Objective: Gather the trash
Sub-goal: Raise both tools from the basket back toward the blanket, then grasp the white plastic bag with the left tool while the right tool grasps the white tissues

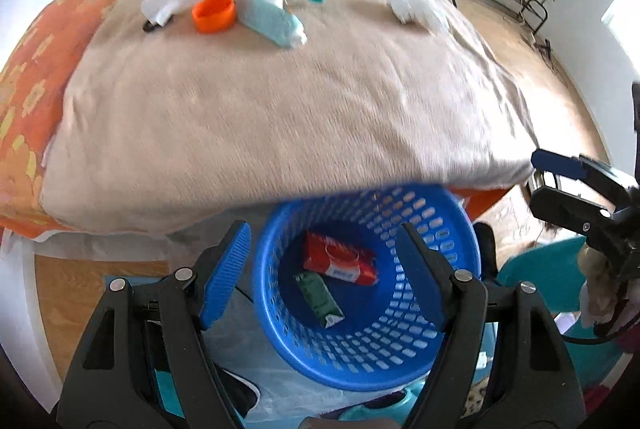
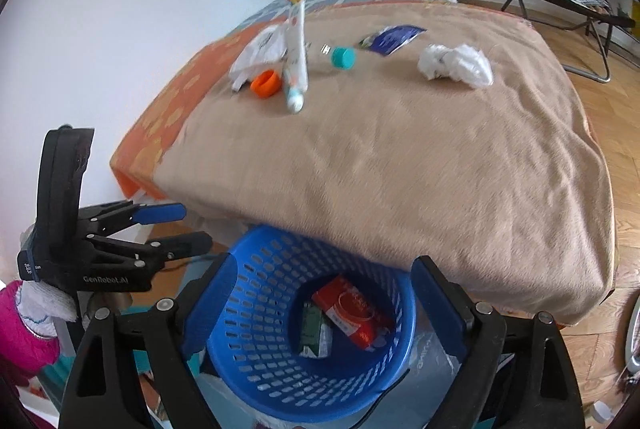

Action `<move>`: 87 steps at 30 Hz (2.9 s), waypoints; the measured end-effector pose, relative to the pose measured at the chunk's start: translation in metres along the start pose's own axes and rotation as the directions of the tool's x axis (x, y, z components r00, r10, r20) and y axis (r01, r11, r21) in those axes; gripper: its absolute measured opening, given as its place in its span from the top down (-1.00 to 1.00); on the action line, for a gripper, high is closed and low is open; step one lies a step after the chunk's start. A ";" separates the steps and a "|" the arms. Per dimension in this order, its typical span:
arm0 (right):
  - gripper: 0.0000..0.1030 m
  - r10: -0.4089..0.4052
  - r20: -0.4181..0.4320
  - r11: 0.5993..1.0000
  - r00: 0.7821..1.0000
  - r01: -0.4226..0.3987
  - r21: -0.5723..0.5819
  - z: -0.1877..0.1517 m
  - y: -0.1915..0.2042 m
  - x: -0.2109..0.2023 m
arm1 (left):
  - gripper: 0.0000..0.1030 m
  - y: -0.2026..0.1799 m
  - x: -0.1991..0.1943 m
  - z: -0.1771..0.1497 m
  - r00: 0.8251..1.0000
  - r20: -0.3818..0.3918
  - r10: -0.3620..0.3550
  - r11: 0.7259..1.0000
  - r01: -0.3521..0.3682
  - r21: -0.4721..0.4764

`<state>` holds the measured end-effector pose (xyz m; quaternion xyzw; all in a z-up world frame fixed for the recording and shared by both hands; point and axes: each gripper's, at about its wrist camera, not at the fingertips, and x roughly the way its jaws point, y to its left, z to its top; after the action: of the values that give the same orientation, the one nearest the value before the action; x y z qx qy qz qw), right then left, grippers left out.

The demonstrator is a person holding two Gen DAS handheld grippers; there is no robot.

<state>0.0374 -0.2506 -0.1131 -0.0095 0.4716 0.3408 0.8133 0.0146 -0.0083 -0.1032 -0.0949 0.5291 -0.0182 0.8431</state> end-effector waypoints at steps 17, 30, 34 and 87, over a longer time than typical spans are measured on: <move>-0.76 -0.089 0.146 0.992 0.985 0.075 0.100 0.063 -0.041 -0.016 | -0.50 0.044 -0.025 0.075 0.992 0.118 0.039 0.994 -0.027 -0.102; -0.76 -0.155 0.216 0.988 0.964 0.150 0.038 0.126 -0.059 -0.011 | -0.50 0.111 -0.025 0.168 0.975 0.204 0.083 0.971 -0.033 -0.238; -0.76 -0.147 0.210 0.989 0.967 0.146 0.021 0.142 -0.059 0.000 | -0.50 0.137 -0.011 0.193 0.978 0.203 0.054 0.947 0.014 -0.322; 0.10 -0.167 -0.089 0.967 0.982 0.181 0.179 0.204 -0.138 0.141 | 0.74 0.199 0.045 0.268 0.971 0.236 0.039 0.880 0.079 -0.468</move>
<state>0.3157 -0.2113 -0.1516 0.0129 0.5283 0.2218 0.8195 0.2601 0.2185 -0.0656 -0.3051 0.4111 0.1147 0.8513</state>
